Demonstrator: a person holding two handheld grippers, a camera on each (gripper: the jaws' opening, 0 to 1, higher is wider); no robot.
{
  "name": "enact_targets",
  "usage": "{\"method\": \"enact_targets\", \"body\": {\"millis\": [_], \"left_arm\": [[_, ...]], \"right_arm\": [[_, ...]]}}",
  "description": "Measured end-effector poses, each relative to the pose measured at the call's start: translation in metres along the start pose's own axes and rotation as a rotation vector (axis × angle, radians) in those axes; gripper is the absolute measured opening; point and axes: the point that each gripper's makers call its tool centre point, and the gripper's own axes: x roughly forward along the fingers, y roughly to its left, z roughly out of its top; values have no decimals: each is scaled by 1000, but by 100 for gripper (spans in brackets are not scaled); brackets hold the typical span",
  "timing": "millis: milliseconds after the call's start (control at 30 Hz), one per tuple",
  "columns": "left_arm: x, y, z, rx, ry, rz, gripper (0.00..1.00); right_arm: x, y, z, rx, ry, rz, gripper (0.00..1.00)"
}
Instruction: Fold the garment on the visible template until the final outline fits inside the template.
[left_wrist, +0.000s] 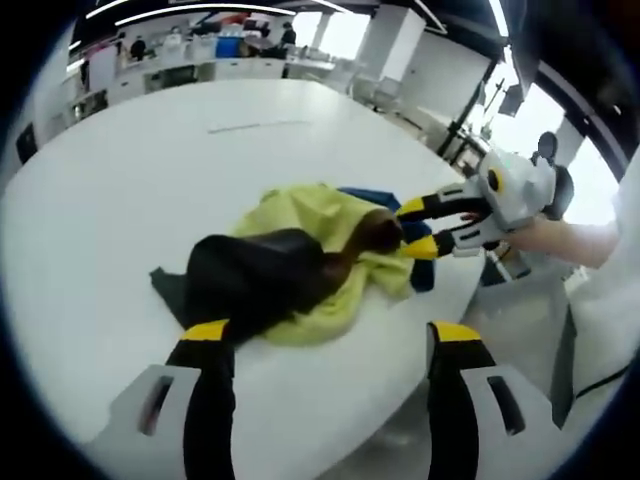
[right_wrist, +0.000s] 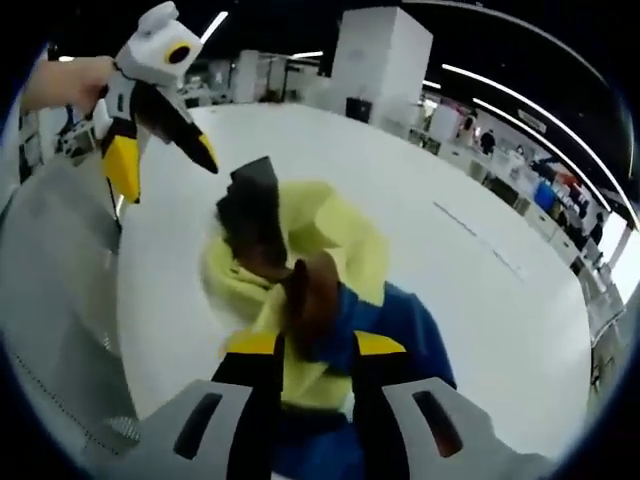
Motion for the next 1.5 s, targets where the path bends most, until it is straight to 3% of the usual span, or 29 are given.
{"method": "enact_targets", "body": {"millis": [467,833,1500], "left_arm": [[2,0,1,-3,-3,-1,74],[3,-3,4,8,-12,-5,75],[3,-3,27,166,-84,22,72]], "right_arm": [[-1,-5,2,-41,-4,-14,11],[-9,-7,7,-42,-12,-36,6],[-39,-26,34,-46,-66,-99,3]]}}
